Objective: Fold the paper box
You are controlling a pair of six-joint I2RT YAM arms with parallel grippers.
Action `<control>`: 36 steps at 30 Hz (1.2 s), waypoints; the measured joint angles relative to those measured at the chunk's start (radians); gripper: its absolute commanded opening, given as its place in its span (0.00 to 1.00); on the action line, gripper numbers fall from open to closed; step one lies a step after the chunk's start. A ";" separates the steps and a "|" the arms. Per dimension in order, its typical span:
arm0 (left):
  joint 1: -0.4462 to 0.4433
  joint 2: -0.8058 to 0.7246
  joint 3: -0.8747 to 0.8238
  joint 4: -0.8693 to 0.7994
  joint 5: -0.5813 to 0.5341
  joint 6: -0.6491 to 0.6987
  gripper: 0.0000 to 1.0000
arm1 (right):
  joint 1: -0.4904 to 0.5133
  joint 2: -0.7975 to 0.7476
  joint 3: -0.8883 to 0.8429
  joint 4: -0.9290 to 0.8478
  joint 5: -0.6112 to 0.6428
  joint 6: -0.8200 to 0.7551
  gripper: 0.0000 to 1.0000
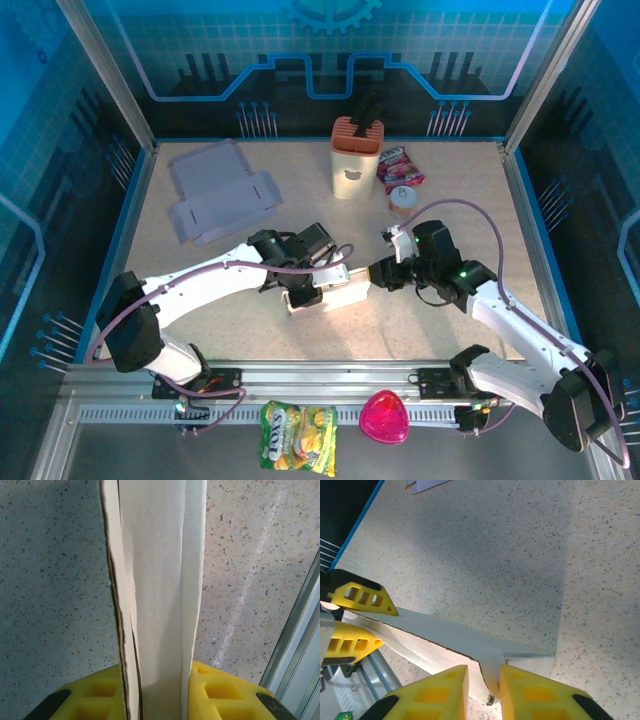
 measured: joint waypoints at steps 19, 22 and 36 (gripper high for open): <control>0.002 0.000 0.000 0.000 0.000 -0.003 0.24 | 0.108 0.002 0.028 -0.034 0.203 0.001 0.00; 0.002 0.000 0.000 0.000 0.000 -0.003 0.25 | 0.138 0.002 0.032 -0.038 0.257 0.012 0.00; 0.003 0.002 0.000 0.000 -0.007 -0.026 0.26 | 0.269 0.010 0.041 -0.041 0.473 0.163 0.00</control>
